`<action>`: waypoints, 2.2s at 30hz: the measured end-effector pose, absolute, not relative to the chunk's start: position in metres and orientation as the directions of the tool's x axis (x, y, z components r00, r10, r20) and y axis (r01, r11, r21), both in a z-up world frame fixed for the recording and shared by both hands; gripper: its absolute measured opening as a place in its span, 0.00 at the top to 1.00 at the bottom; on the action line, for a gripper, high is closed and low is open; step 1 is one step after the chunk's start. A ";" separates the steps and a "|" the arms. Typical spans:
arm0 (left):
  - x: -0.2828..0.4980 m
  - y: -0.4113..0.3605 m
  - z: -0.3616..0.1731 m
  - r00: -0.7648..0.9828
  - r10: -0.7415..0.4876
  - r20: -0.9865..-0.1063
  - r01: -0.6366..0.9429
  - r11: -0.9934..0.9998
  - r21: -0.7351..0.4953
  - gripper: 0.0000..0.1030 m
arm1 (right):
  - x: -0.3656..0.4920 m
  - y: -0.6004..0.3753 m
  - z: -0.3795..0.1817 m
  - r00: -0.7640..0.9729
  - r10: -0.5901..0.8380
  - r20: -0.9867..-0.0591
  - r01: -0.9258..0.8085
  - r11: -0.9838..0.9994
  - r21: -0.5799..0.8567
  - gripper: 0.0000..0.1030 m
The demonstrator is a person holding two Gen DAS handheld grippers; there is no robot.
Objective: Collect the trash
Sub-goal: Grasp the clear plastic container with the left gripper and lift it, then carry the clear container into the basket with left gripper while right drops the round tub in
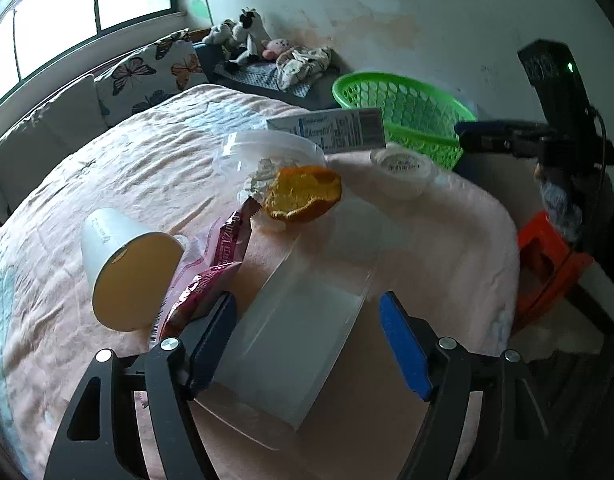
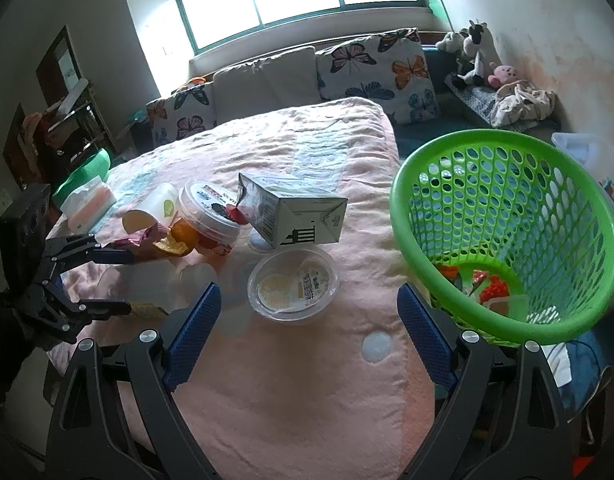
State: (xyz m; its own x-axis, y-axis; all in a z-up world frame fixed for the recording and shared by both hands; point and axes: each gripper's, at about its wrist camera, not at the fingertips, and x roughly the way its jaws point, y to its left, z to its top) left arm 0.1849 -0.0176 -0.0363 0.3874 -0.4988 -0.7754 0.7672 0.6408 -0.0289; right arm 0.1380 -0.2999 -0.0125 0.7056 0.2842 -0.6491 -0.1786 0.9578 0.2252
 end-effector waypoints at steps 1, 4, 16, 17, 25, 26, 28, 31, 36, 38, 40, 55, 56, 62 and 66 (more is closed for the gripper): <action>0.185 -0.018 -0.036 0.385 -0.496 -0.778 0.772 0.636 -0.024 0.31 | 0.138 -0.300 -0.012 0.706 0.282 -0.649 -0.179 0.958 0.222 0.13; 0.185 -0.018 -0.039 0.381 -0.473 -0.794 0.778 0.628 0.000 0.31 | 0.140 -0.300 -0.013 0.706 0.279 -0.651 -0.175 0.959 0.222 0.13; 0.165 -0.016 -0.041 0.354 -0.507 -0.785 0.779 0.625 -0.052 0.40 | 0.144 -0.301 -0.024 0.686 0.279 -0.672 -0.177 0.960 0.218 0.13; 0.164 -0.016 -0.041 0.359 -0.506 -0.784 0.773 0.632 -0.054 0.40 | 0.144 -0.300 -0.025 0.684 0.281 -0.674 -0.179 0.959 0.218 0.13; 0.146 -0.015 -0.050 0.428 -0.470 -0.772 0.732 0.682 -0.009 0.41 | 0.146 -0.288 -0.032 0.676 0.272 -0.685 -0.210 0.962 0.175 0.14; 0.145 -0.014 -0.051 0.433 -0.467 -0.771 0.721 0.692 -0.014 0.41 | 0.147 -0.287 -0.032 0.677 0.269 -0.685 -0.210 0.963 0.171 0.14; 0.142 -0.014 -0.052 0.459 -0.448 -0.768 0.698 0.716 -0.001 0.43 | 0.149 -0.284 -0.034 0.674 0.268 -0.688 -0.213 0.963 0.167 0.14; 0.140 -0.013 -0.052 0.484 -0.437 -0.758 0.666 0.746 -0.005 0.46 | 0.153 -0.279 -0.038 0.672 0.260 -0.693 -0.220 0.964 0.147 0.15; 0.132 -0.013 -0.054 0.512 -0.426 -0.746 0.626 0.779 -0.015 0.46 | 0.162 -0.271 -0.043 0.664 0.255 -0.703 -0.233 0.964 0.129 0.16; 0.130 -0.013 -0.056 0.517 -0.423 -0.744 0.606 0.795 -0.031 0.46 | 0.166 -0.268 -0.046 0.661 0.254 -0.706 -0.237 0.964 0.124 0.17; 0.129 -0.012 -0.057 0.524 -0.423 -0.740 0.584 0.810 -0.050 0.45 | 0.169 -0.266 -0.049 0.658 0.248 -0.711 -0.234 0.965 0.120 0.21; 0.110 -0.002 -0.055 0.582 -0.402 -0.707 0.487 0.869 -0.093 0.45 | 0.172 -0.264 -0.055 0.663 0.257 -0.703 -0.217 0.965 0.149 0.37; 0.109 -0.001 -0.053 0.585 -0.404 -0.704 0.482 0.871 -0.099 0.45 | 0.170 -0.264 -0.054 0.664 0.260 -0.701 -0.221 0.964 0.147 0.38; 0.100 0.005 -0.024 0.626 -0.410 -0.663 0.453 0.884 -0.119 0.47 | 0.155 -0.267 -0.043 0.673 0.284 -0.683 -0.237 0.957 0.165 0.38; 0.099 0.005 -0.011 0.630 -0.412 -0.659 0.440 0.888 -0.134 0.47 | 0.148 -0.269 -0.035 0.679 0.300 -0.670 -0.246 0.953 0.178 0.38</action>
State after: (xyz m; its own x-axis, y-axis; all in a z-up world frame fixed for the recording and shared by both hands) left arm 0.0994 0.0053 -0.0109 0.6296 -0.4116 -0.6589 0.4402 0.8878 -0.1339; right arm 0.1475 -0.2691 -0.0354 0.6794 0.3002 -0.6695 -0.2457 0.9529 0.1779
